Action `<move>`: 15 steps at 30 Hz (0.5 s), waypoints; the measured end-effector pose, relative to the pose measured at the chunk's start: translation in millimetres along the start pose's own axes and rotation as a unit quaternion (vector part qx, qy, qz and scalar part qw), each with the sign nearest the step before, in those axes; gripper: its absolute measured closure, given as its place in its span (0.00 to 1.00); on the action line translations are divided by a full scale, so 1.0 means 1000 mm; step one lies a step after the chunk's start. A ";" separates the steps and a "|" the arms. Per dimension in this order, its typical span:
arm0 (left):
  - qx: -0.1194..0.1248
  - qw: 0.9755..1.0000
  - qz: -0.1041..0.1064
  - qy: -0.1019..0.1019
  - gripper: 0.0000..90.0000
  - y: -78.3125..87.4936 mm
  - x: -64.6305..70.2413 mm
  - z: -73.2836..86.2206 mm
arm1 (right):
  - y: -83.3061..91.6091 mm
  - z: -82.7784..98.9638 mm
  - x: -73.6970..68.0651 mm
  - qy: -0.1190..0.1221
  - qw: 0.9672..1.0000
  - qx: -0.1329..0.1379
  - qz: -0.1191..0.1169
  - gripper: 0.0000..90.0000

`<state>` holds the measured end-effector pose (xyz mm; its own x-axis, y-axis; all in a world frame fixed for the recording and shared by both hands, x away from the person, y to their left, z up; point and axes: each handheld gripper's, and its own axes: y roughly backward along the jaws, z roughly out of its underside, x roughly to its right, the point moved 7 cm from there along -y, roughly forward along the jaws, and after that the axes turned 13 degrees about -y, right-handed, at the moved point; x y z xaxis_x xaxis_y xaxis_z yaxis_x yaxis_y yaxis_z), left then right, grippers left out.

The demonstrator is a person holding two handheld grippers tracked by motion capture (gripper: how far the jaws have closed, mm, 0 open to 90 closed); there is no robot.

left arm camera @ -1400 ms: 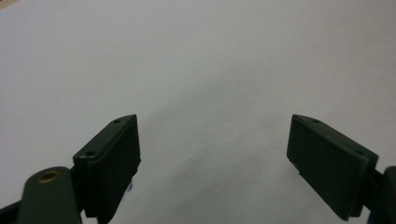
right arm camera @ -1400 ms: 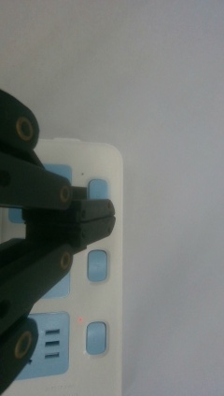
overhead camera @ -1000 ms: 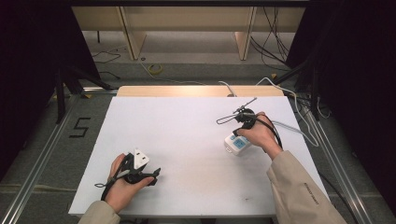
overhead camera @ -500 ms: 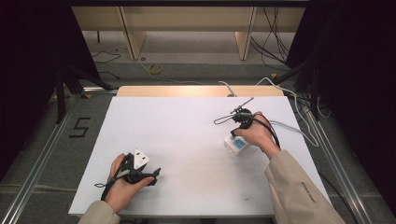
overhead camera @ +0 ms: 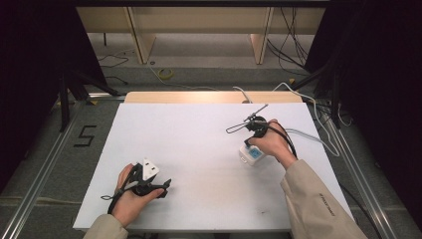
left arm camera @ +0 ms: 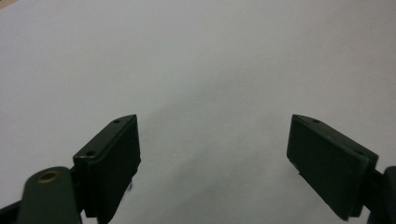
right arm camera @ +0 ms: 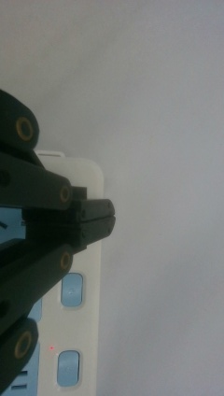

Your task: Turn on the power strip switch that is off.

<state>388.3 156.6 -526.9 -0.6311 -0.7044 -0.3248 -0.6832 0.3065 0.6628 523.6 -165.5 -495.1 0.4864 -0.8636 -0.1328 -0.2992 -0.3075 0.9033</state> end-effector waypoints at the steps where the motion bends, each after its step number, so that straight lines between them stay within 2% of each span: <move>1: 0.000 1.000 0.000 0.001 0.19 0.000 0.000 0.000 | 0.000 0.000 0.000 0.000 1.000 -0.001 0.000 1.00; 15: 0.000 1.000 0.001 0.001 0.19 0.000 0.001 0.000 | 0.000 -0.001 0.000 -0.004 1.000 -0.006 -0.001 1.00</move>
<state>388.2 156.0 -527.0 -0.6315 -0.7054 -0.3219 -0.6823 0.3084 0.6628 523.9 -165.0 -495.0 0.4800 -0.8665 -0.1371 -0.2882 -0.3034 0.9082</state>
